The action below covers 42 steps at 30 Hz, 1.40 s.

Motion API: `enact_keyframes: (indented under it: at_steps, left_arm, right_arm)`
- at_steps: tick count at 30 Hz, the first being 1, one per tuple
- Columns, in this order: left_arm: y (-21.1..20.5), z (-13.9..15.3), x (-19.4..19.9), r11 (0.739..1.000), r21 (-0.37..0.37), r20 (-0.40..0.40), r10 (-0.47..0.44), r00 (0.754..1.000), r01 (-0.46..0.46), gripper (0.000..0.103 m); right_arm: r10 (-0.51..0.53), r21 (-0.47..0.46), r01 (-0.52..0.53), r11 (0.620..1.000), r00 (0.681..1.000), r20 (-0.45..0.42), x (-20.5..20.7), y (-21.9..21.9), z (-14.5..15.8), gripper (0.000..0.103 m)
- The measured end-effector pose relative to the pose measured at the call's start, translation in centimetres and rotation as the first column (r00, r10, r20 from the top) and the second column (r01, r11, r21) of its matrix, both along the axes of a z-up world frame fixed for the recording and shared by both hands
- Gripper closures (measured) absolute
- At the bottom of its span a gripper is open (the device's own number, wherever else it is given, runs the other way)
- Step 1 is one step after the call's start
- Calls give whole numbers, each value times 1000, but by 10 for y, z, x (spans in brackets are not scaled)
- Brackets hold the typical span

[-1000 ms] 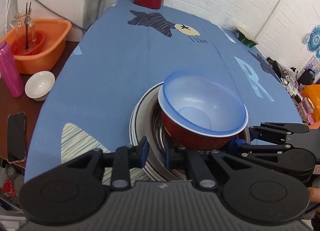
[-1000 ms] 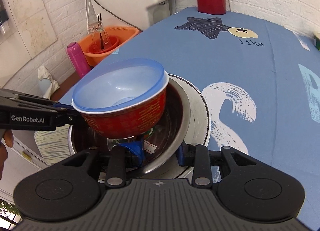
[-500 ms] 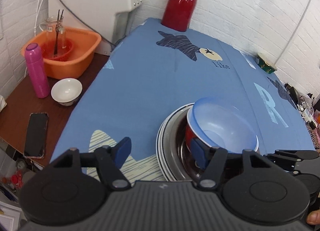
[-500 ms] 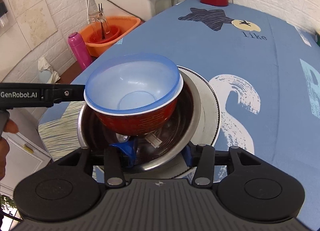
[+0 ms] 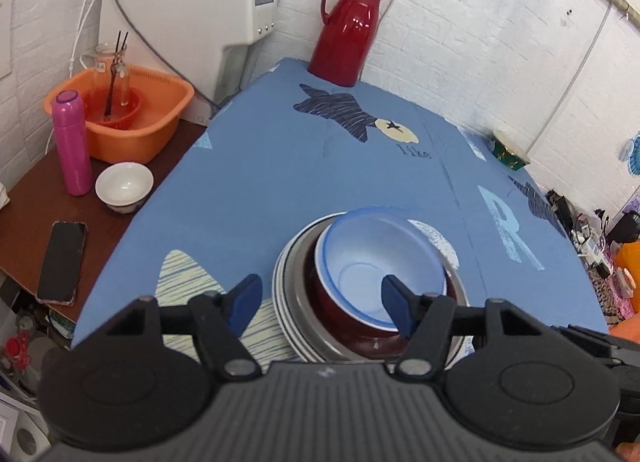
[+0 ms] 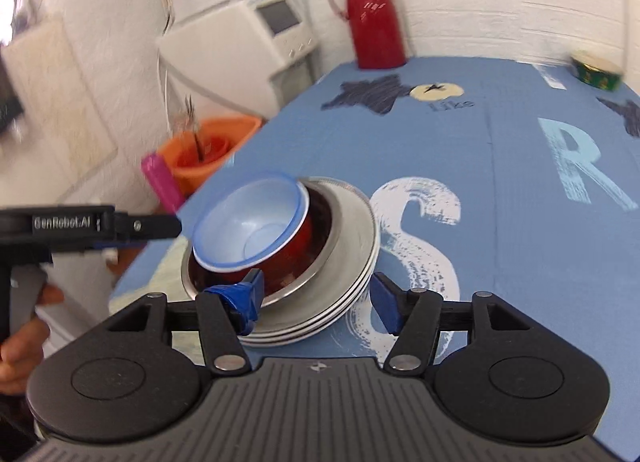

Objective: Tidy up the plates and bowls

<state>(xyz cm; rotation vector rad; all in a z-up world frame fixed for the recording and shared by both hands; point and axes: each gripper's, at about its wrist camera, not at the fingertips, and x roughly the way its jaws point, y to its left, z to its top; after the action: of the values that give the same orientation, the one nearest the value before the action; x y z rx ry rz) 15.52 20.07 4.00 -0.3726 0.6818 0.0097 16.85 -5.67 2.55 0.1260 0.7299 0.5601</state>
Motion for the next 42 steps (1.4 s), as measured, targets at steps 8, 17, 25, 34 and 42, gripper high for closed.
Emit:
enact_keyframes:
  at_steps: [8, 17, 25, 34, 42]
  left_arm:
    - [-55, 16, -37, 987, 11, 192, 155, 969, -160, 35]
    - [-103, -5, -105, 974, 142, 274, 133, 952, -177, 34]
    - [-129, -13, -164, 971, 218, 300, 31, 953, -100, 32]
    - [-140, -29, -177, 961, 268, 277, -18, 961, -60, 31]
    - [-144, -46, -168, 955, 291, 224, -17, 974, -50, 31]
  right_arm:
    - [-40, 351, 41, 936, 999, -11, -7, -26, -12, 54]
    - [-230, 240, 223, 945, 973, 0, -79, -47, -26, 53]
    - [-255, 195, 257, 947, 966, -36, -130, -56, -30, 53]
    - [-303, 75, 298, 952, 949, 80, -167, -50, -38, 52]
    - [-317, 54, 314, 948, 948, 44, -159, -55, -53, 52]
